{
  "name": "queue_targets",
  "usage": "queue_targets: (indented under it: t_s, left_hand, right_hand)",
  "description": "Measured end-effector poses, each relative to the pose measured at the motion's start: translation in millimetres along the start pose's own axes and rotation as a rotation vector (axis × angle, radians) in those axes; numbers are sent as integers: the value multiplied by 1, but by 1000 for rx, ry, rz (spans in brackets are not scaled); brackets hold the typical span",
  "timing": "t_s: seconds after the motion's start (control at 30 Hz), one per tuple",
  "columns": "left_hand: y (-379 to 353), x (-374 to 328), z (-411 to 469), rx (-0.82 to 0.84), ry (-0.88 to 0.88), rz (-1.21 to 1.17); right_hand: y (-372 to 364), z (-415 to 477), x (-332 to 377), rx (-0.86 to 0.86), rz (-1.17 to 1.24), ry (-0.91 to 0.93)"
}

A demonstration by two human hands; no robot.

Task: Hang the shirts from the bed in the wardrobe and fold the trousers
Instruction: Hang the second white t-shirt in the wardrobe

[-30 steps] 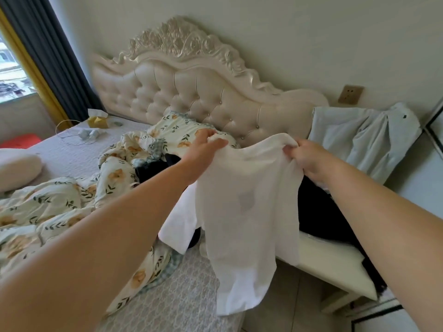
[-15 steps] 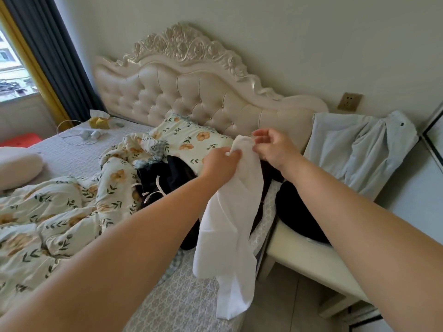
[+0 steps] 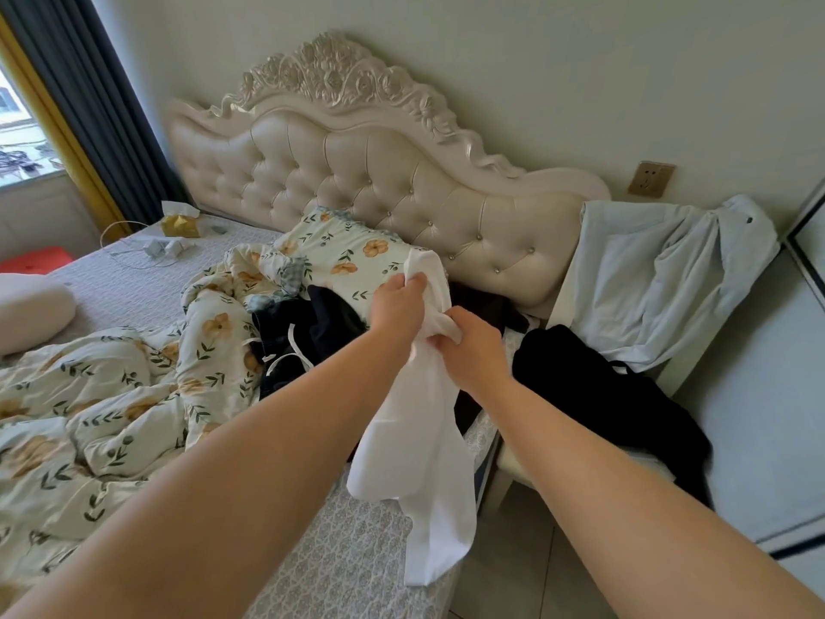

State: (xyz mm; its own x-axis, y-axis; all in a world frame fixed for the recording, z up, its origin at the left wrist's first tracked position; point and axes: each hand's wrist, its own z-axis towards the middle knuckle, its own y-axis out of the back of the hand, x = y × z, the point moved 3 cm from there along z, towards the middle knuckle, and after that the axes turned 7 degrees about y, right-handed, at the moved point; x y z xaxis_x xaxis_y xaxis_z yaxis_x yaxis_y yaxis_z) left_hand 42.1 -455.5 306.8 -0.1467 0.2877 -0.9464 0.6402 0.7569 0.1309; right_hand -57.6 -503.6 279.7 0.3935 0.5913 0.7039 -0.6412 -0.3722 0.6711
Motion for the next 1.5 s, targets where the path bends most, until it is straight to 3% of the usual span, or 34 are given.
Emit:
queue_targets:
  t_s: [0.17, 0.3, 0.4, 0.53, 0.67, 0.77, 0.9, 1.07, 1.17, 1.37, 1.5]
  left_hand:
    - [30, -4, 12, -122, -239, 209]
    - [30, -10, 6, 31, -415, 266]
    - [22, -14, -6, 199, -369, 114]
    - [16, -27, -18, 182, -337, 36]
    - [8, -42, -17, 164, -384, 150]
    - [8, -42, -9, 124, -386, 266]
    - [10, -41, -7, 278, -261, 279]
    - [26, -42, -4, 191, -111, 296]
    - [23, -39, -8, 205, -127, 309]
    - [15, -40, -12, 212, -110, 31]
    - [14, -36, -10, 193, -166, 40]
  right_hand:
    - [24, 10, -13, -127, 366, -108]
    - [27, 14, -19, -101, 480, -187]
    - [30, 18, -16, -115, 525, -234]
    - [44, 27, -4, -123, 616, -211]
    - [61, 36, 7, -105, 483, -197]
    - [74, 39, -9, -283, 481, -285]
    - [87, 36, -26, -281, 596, -457]
    - [111, 31, -43, -197, 506, -427]
    - [113, 25, -52, -232, 395, -472]
    - [111, 15, -40, -320, 496, -320]
    - [122, 2, -45, -338, 197, -274]
